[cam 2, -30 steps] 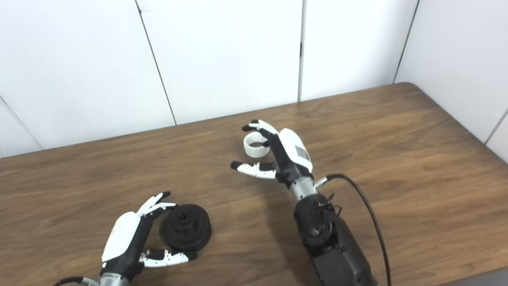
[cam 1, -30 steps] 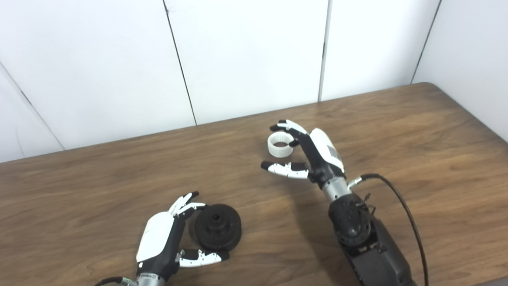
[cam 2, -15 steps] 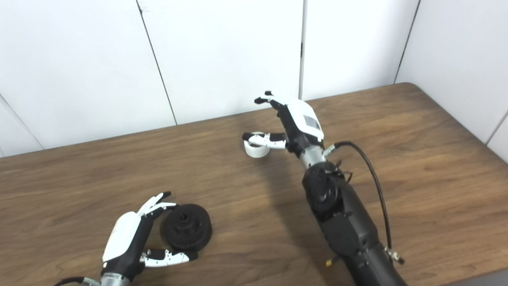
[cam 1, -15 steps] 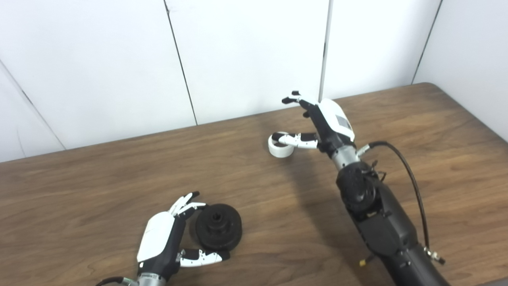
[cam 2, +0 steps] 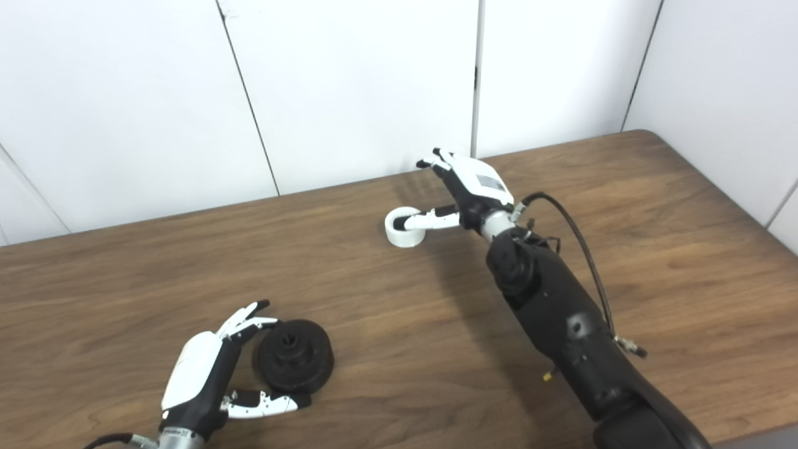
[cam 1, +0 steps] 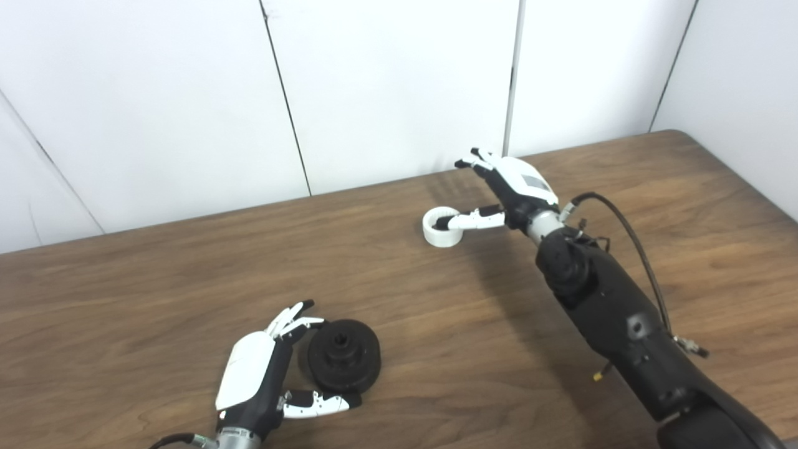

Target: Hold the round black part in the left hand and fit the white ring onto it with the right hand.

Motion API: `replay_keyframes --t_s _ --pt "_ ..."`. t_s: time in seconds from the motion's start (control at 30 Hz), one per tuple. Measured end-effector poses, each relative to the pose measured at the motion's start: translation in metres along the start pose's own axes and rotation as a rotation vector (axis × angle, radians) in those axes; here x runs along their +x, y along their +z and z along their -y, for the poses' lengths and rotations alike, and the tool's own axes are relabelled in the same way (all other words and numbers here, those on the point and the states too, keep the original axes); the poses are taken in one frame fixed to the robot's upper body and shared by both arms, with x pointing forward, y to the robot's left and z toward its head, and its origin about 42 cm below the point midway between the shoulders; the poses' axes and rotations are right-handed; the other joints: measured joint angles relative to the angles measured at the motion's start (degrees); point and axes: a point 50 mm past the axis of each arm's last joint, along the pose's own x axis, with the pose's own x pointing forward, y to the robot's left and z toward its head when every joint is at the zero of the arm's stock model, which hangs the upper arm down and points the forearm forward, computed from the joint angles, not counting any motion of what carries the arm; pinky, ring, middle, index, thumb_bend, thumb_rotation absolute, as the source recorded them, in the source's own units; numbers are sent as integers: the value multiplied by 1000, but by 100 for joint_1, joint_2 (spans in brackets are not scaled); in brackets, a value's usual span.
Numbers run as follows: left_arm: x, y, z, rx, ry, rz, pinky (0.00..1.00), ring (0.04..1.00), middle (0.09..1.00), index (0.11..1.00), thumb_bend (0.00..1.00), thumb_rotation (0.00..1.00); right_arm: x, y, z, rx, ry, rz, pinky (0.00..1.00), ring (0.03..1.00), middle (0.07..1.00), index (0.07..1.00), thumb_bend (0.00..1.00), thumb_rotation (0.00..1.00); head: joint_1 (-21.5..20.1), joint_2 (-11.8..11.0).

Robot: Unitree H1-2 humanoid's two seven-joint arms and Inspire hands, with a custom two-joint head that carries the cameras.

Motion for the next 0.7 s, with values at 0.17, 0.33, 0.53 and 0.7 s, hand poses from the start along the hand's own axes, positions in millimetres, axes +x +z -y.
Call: replay_keyframes --t_s 0.17,0.33,0.53,0.7 --pt "0 1 0 1 -3 -2 853 930 926 646 882 283 9 -6 -3 -41 37 -17 1000 1000 986 931 994 696 26 0" --pt "0 1 0 2 -4 -4 860 934 928 649 876 297 8 -7 -8 -35 55 -14 1000 1000 984 927 1000 717 53 -9" --pt "0 1 0 5 -7 -4 867 936 928 650 881 310 5 -6 -18 -41 91 -5 1000 1000 1000 888 1000 736 26 -26" --pt "0 1 0 5 -9 -4 860 937 927 649 886 307 0 -8 -29 -48 125 -7 1000 1000 1000 857 1000 715 26 -9"
